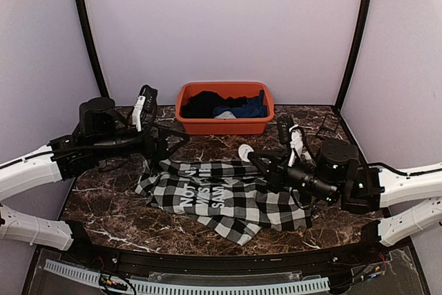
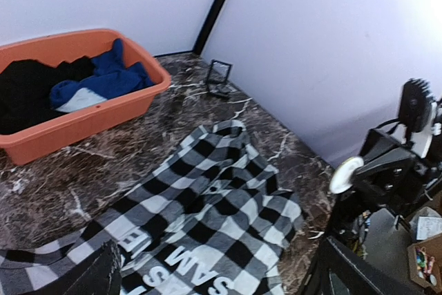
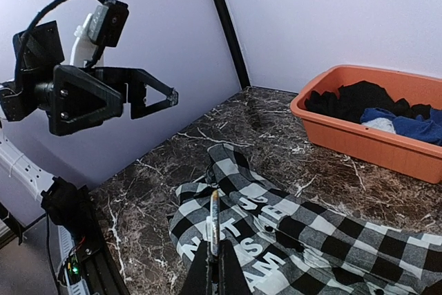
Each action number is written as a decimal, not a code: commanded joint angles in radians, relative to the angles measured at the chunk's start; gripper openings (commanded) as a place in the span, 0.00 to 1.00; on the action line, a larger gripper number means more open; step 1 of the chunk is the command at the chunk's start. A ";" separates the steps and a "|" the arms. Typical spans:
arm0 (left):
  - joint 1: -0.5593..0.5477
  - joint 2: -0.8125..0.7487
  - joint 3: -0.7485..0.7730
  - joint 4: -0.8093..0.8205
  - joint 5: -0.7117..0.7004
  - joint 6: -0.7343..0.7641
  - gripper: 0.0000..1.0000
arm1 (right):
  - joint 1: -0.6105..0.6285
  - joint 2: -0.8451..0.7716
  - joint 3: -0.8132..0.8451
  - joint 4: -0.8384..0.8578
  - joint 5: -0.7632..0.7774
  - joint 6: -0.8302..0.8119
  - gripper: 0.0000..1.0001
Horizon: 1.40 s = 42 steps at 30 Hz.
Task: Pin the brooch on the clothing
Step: Open the brooch.
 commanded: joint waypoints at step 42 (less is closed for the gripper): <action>-0.064 0.613 0.157 0.571 0.425 -0.448 0.39 | -0.150 0.105 0.147 -0.216 -0.150 0.234 0.00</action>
